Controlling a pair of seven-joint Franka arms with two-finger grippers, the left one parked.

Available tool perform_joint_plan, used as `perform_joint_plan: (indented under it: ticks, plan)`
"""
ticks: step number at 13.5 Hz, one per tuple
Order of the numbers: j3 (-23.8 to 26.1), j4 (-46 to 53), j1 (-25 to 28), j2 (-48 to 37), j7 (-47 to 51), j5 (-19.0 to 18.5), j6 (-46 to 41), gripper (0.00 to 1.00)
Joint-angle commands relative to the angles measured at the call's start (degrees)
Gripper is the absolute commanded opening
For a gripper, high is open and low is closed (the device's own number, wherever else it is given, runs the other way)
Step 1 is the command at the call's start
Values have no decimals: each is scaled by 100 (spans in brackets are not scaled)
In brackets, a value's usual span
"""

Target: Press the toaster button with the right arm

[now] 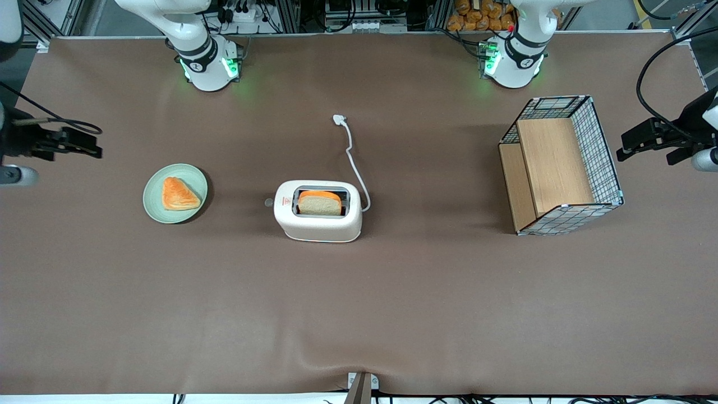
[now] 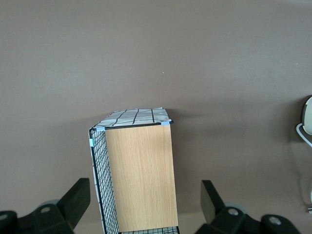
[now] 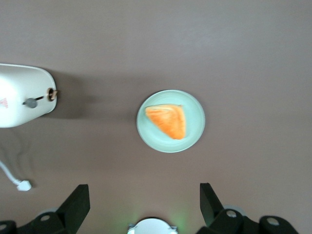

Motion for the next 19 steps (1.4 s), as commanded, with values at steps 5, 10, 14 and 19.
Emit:
perform_joint_plan:
  ticks: [5, 10, 14, 19]
  plan:
    - [-9, -549, 36, 287, 419, 1039, -13, 20]
    - [-1, -1180, 456, 481, 1149, 1892, 582, 0]
    - [8, -2128, 844, 411, 1291, 2346, 1759, 0]
    - [17, -2913, 898, 208, 522, 3129, 2659, 0]
